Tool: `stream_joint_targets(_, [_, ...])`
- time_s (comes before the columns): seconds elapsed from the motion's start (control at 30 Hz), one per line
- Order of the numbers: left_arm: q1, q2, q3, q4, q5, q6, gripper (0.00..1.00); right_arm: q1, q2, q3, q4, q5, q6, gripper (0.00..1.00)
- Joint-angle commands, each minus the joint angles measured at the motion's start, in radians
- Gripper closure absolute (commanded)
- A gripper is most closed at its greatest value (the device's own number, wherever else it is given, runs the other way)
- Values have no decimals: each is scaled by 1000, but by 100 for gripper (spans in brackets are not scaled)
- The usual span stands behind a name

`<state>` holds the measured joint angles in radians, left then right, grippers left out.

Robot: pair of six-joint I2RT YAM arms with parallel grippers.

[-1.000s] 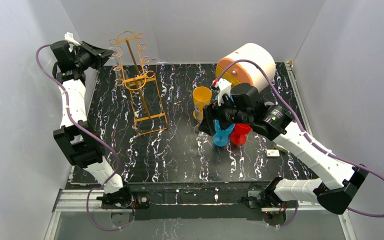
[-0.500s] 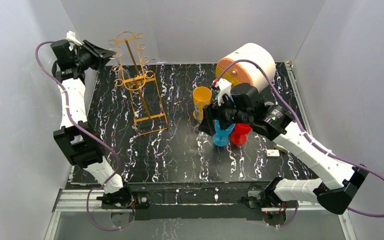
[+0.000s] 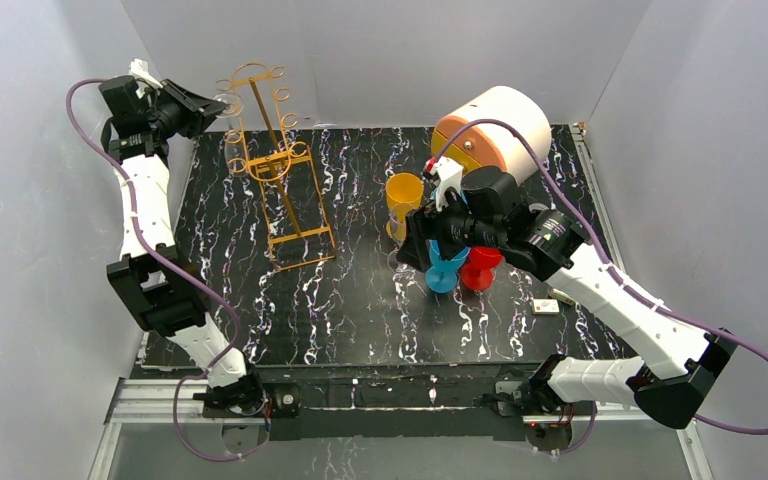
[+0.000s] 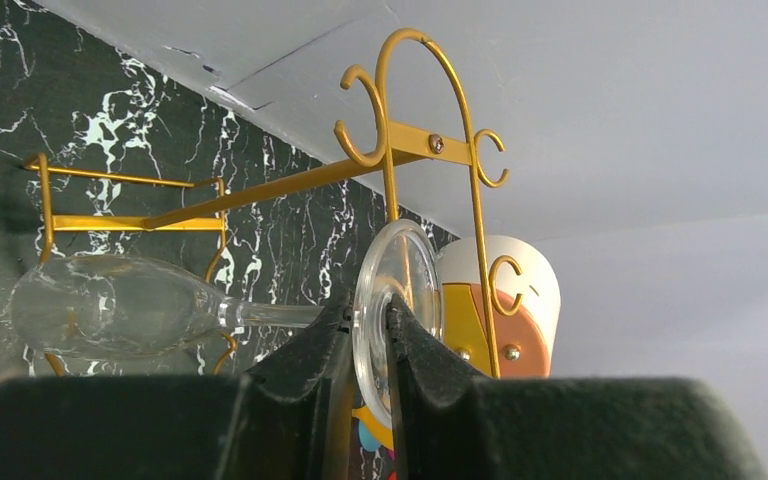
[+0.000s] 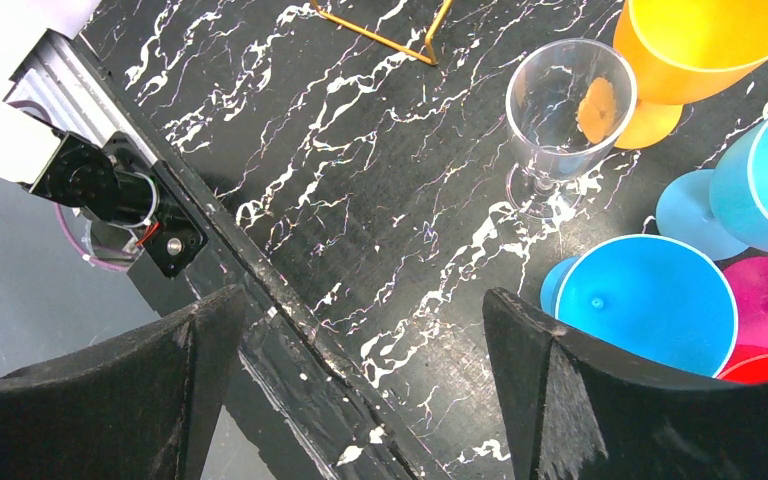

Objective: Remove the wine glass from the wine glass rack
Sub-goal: Pick up the wine glass from the wine rack.

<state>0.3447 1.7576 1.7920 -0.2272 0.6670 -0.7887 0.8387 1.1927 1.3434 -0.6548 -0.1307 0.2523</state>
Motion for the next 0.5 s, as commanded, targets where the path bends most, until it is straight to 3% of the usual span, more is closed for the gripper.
stream_joint_targets(0.0, [0,-63,66,-52,-27,61,95,-1,-13,24,13,-1,1,4])
stream_joint_targets(0.2, [0,-60,84,-54,-21,69,92,-2,-12,23,15,-4,2,4])
stream_joint_targets(0.47, [1,-80,68,-11,-31,26,95,-1,-12,24,14,-5,3,4])
